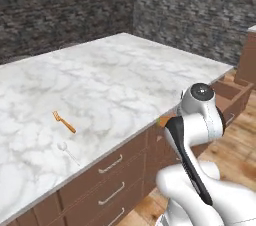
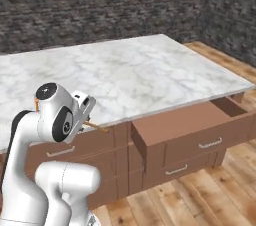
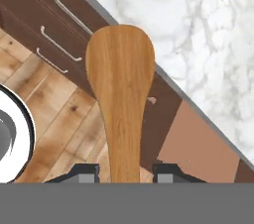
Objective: Organize the utensils by type. Pick up the wooden spoons from the counter and place them in the open cabinet. Then pick up the metallic utensils from the counter and place them in the open drawer.
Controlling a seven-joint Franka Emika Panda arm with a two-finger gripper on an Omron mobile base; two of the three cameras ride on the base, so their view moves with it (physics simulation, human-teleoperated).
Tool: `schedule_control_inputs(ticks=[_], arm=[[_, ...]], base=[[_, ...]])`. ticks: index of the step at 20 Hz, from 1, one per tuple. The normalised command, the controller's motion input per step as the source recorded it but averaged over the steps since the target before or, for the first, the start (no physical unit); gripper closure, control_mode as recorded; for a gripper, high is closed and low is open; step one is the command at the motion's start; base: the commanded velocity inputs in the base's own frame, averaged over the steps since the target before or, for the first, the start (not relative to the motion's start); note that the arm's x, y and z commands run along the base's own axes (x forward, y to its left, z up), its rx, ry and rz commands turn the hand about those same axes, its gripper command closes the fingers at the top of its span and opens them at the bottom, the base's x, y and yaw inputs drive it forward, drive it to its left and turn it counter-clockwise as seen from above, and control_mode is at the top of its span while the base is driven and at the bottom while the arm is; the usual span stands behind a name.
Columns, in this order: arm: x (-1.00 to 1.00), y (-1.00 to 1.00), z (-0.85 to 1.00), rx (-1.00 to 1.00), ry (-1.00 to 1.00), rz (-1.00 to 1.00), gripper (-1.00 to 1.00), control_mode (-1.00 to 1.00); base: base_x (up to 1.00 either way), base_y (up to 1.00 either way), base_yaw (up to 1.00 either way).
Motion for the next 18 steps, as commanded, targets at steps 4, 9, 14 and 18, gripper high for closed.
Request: schedule_control_inputs(ticks=[4, 9, 14, 18], arm=[[0.0, 0.0, 0.0, 0.0, 0.0, 0.0, 1.0, 1.0], [0.0, 0.0, 0.0, 0.0, 0.0, 0.0, 1.0, 1.0], [0.0, 0.0, 0.0, 0.0, 0.0, 0.0, 1.0, 1.0], [0.0, 0.0, 0.0, 0.0, 0.0, 0.0, 1.0, 1.0]], base=[[-0.28, -0.18, -0.61], [-0.2, -0.21, -0.6], [-0.07, -0.28, -0.61], [-0.02, -0.34, -0.6]])
